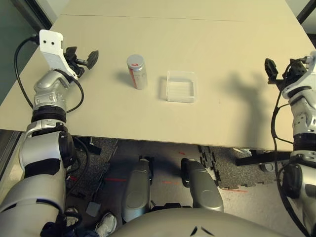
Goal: Pour the medicine from the bottle into the box.
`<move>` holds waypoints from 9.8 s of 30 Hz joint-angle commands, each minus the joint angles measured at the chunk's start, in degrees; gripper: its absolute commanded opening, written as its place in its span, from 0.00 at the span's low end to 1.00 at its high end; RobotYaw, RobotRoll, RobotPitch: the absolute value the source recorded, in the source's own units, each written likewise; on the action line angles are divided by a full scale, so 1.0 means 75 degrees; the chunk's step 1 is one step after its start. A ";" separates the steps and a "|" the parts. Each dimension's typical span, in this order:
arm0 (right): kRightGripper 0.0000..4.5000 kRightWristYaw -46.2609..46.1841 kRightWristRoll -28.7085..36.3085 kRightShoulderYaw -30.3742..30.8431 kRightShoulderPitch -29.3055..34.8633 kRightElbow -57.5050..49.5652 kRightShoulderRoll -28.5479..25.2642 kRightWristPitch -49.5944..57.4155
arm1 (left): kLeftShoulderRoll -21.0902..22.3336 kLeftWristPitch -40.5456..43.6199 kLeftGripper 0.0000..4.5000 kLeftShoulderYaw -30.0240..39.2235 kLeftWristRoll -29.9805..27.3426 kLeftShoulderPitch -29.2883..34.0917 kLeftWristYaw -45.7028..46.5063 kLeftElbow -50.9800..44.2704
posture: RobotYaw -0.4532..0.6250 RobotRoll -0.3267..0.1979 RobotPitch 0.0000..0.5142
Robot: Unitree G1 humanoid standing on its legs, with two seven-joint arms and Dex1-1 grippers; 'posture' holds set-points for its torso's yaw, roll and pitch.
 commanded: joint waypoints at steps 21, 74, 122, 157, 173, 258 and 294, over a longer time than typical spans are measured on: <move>1.00 0.0979 0.2035 0.1534 -0.0156 -0.4978 -0.0368 0.5289 | 0.0601 0.2090 0.99 -0.1014 -0.0783 0.2336 -0.1673 -0.3831 | 0.43 0.62 0.34; 1.00 0.0363 0.2398 0.1802 -0.0716 -0.5756 0.0170 0.5798 | -0.1502 -0.1982 0.99 -0.1503 0.0712 0.0305 -0.0949 0.1389 | 0.35 0.62 0.35; 1.00 0.1249 0.1709 0.3471 -0.2315 -0.4864 0.1108 0.4724 | -0.2066 0.0237 0.60 -0.2620 0.0414 -0.1097 -0.4281 -0.0269 | 0.36 0.62 0.34; 0.70 0.1321 0.1400 0.3688 -0.2414 -0.4723 0.1277 0.4988 | -0.2293 -0.0450 0.60 -0.2989 0.0669 -0.1117 -0.4346 -0.0327 | 0.36 0.62 0.34; 0.56 0.2666 0.1764 0.3422 -0.2585 -0.4215 0.1076 0.4233 | -0.2295 0.0664 0.60 -0.2981 0.0125 -0.1091 -0.4658 -0.1836 | 0.39 0.62 0.38; 1.00 0.1766 0.0765 0.3635 -0.3010 -0.3645 0.1322 0.4251 | -0.1636 0.0535 0.60 -0.2925 0.0102 -0.0947 -0.3956 -0.1561 | 0.41 0.62 0.33; 1.00 0.1015 0.1343 0.3379 -0.2731 -0.4381 0.1371 0.5021 | -0.1921 -0.0202 0.60 -0.2789 0.0431 -0.1479 -0.3987 0.0131 | 0.36 0.62 0.32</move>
